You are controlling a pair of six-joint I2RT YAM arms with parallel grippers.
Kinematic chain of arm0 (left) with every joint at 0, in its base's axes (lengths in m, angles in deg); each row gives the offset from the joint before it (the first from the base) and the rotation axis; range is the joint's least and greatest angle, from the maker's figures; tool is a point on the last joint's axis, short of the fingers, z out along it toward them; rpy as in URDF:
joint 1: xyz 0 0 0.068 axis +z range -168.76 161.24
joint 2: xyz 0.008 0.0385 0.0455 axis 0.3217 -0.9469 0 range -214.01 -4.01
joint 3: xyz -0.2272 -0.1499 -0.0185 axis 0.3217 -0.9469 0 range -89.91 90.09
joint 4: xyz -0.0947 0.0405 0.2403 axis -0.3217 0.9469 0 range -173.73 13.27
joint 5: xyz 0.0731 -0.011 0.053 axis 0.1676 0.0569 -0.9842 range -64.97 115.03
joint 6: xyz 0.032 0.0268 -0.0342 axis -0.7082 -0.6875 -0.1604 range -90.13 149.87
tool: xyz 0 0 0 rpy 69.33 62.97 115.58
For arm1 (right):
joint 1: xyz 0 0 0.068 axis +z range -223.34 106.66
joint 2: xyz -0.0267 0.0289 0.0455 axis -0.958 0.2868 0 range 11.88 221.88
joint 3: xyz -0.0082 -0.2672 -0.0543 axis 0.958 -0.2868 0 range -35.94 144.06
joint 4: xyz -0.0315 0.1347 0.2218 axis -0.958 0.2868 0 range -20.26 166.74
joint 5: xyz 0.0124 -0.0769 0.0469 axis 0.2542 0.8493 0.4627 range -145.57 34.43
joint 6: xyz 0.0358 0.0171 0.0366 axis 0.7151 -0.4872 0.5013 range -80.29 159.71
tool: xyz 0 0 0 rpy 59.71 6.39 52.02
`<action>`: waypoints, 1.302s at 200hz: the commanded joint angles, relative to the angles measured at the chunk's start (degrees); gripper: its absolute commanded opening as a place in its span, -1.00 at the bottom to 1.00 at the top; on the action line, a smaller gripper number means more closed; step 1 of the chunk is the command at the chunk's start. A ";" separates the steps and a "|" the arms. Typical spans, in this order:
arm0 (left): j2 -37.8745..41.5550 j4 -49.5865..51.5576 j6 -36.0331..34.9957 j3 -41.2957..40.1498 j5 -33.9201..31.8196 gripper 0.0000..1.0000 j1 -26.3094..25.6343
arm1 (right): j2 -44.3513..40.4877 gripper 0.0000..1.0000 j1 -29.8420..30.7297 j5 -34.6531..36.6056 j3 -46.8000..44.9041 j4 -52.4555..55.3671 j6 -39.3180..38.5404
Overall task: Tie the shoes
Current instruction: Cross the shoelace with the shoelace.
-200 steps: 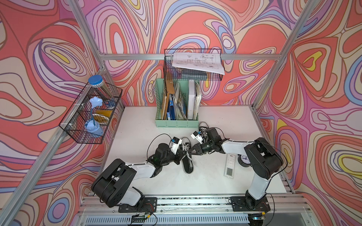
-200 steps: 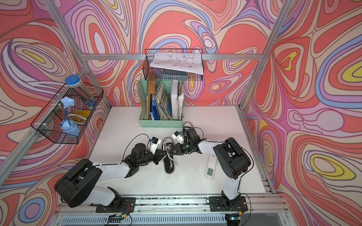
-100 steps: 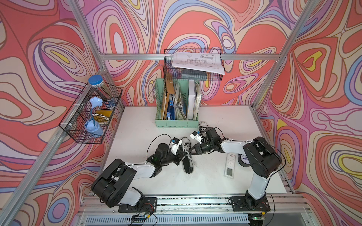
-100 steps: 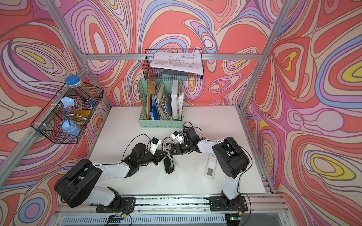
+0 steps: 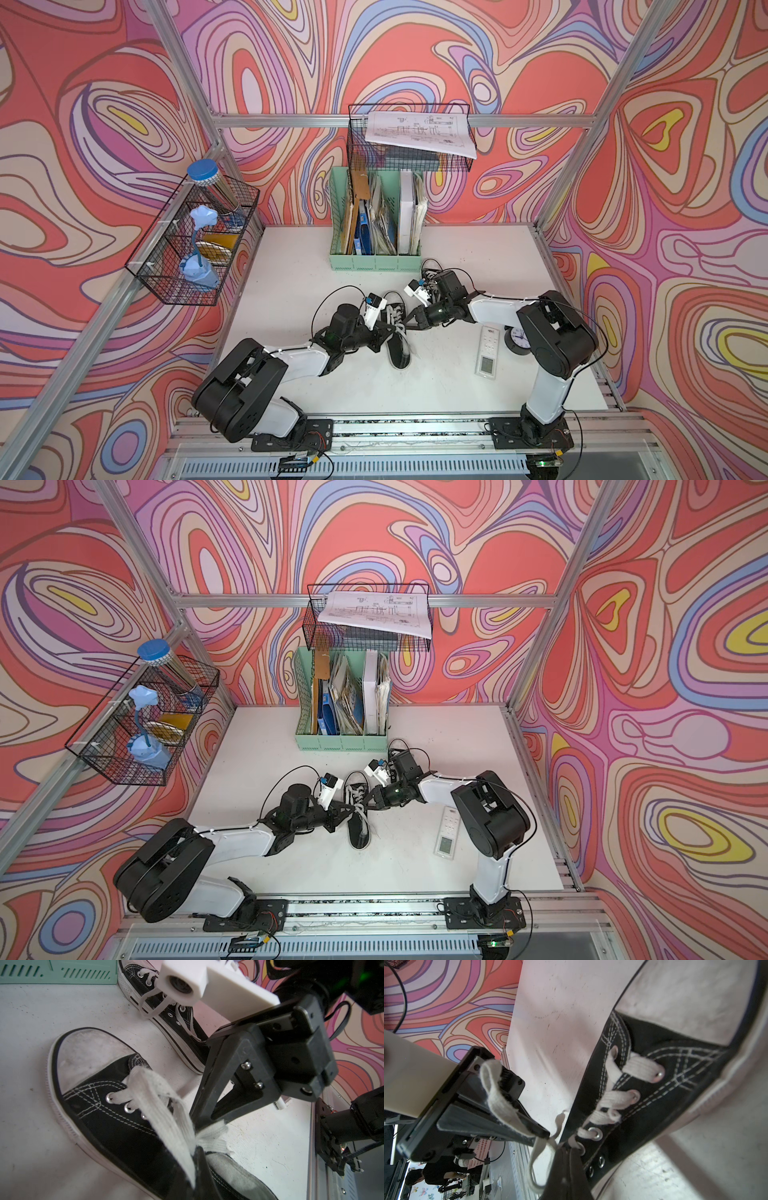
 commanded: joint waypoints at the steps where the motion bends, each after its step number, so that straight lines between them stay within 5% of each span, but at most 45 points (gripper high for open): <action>1: 0.78 1.66 -0.75 1.41 0.78 -0.90 0.41 | -2.00 -1.00 0.26 0.31 0.77 0.38 -1.63; 34: 0.70 1.32 -0.18 1.66 0.59 -1.00 0.41 | -1.48 -1.00 0.26 -2.74 0.79 -0.25 -1.39; 113: -0.09 0.82 0.75 2.57 2.62 -1.00 0.41 | -0.90 -0.57 0.26 -5.05 0.63 -1.32 -0.89; 260: 3.46 4.22 1.27 2.66 -0.91 -1.00 0.41 | -0.44 -0.63 0.34 -6.94 0.48 -3.42 -1.22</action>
